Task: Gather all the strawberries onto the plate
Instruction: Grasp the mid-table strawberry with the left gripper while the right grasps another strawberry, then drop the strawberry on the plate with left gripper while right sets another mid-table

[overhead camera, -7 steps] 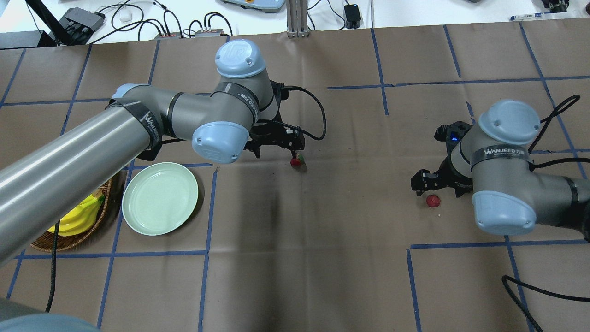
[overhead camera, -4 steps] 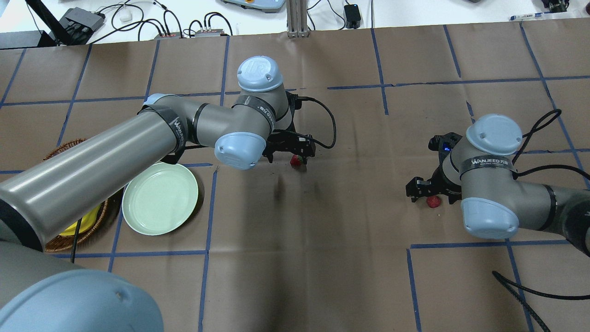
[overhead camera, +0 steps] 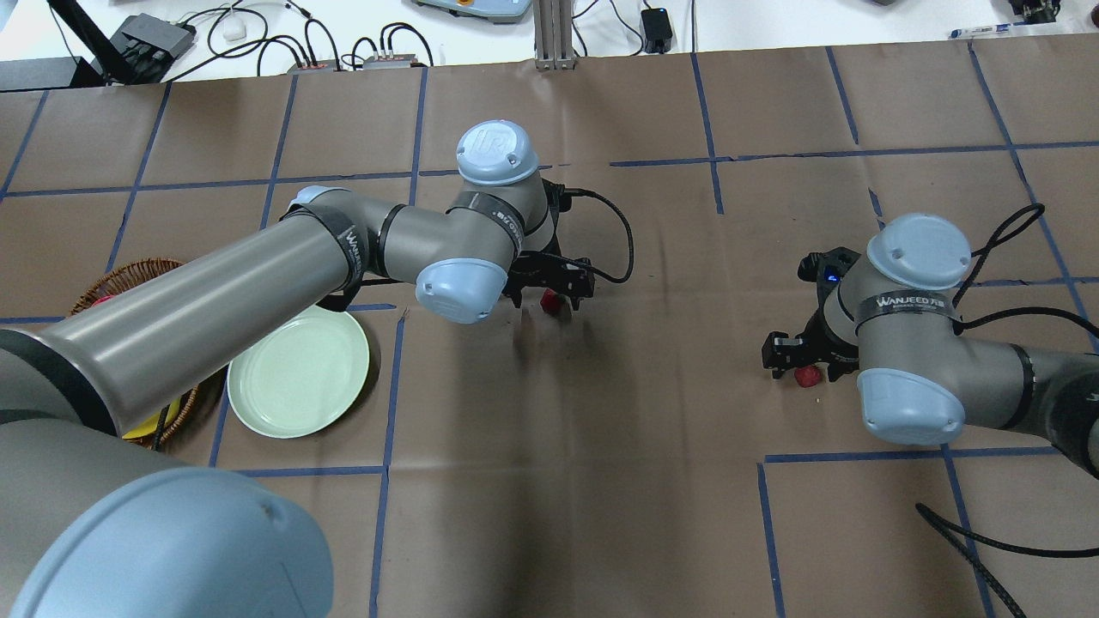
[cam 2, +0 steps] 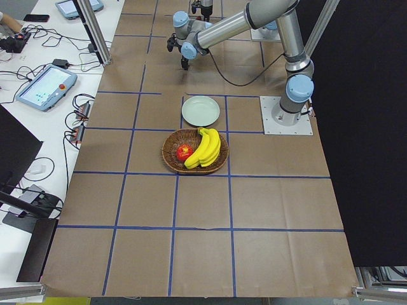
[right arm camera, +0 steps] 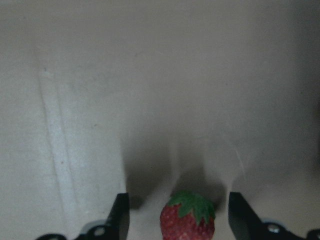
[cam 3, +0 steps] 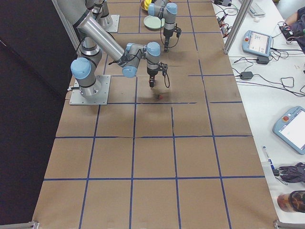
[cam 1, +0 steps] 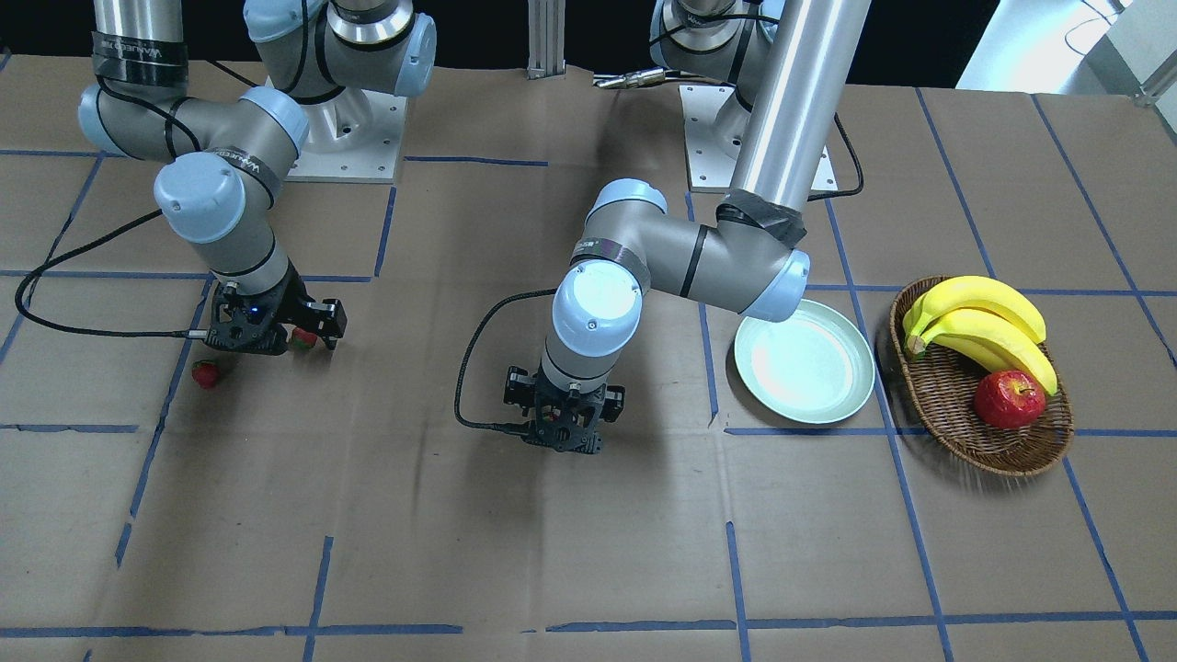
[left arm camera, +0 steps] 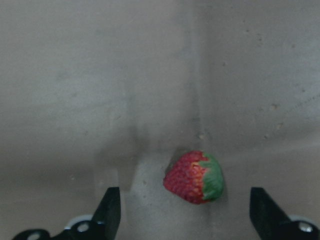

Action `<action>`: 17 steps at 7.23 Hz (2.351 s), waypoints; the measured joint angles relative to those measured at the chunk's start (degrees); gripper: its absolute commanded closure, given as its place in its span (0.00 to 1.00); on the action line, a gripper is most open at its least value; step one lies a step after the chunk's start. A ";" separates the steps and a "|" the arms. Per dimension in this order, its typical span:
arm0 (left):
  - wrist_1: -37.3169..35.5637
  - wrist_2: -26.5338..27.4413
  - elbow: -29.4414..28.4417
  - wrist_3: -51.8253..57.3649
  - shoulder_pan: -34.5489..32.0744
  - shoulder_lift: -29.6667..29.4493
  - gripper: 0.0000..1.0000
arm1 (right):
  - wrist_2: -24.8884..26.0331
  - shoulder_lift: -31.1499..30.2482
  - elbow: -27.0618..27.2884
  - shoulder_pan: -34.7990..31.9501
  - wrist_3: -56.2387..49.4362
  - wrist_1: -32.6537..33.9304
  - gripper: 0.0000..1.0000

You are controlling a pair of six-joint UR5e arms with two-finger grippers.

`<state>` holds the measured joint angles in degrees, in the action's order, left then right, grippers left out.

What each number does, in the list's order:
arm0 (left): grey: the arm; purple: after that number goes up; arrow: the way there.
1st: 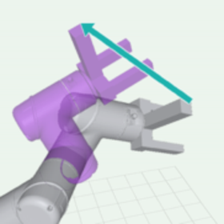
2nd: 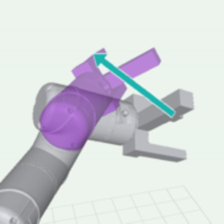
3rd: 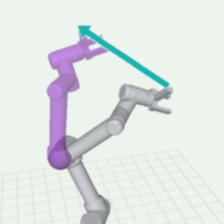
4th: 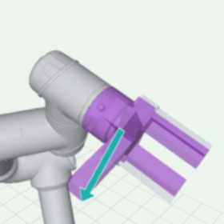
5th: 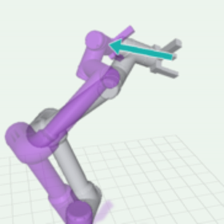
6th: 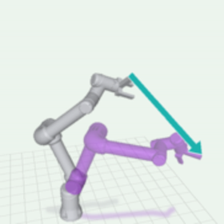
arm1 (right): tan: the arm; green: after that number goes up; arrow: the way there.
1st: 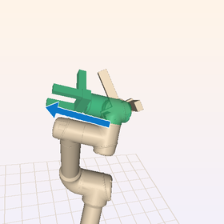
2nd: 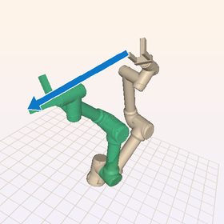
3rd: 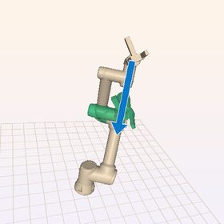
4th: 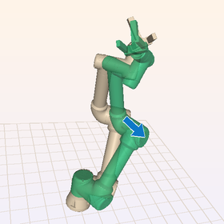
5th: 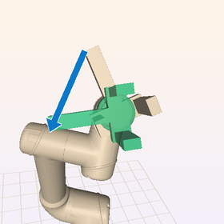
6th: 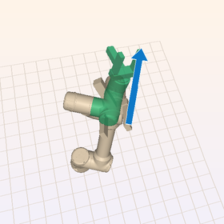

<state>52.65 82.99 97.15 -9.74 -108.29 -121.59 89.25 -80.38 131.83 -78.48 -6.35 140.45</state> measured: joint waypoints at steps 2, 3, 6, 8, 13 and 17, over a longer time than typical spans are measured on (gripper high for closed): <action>-0.57 0.05 -0.02 -0.01 0.00 -0.20 0.36 | -0.13 -0.07 -0.42 -0.01 -0.06 -0.01 0.96; -0.66 0.04 -0.06 -0.01 0.02 -0.27 0.39 | -0.17 -0.13 -0.56 -0.01 -0.06 -0.01 0.96; -1.08 -0.08 -0.22 -0.01 0.24 -0.44 0.60 | -0.23 -1.79 -6.23 -0.04 -0.07 -6.99 0.96; -1.32 -0.17 -0.54 -0.25 0.26 -0.68 0.96 | -0.18 -3.45 -17.35 -0.47 -0.09 -21.63 0.96; 2.39 6.82 3.95 7.81 5.87 10.29 1.00 | -0.35 0.14 -26.61 -6.22 0.66 -26.94 0.96; 0.68 14.72 20.60 29.39 18.13 22.73 1.00 | -1.21 11.18 -39.08 -22.76 17.69 -26.72 0.96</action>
<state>53.33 97.71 117.75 19.65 -90.16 -98.86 88.04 -69.20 92.75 -101.23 11.34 113.73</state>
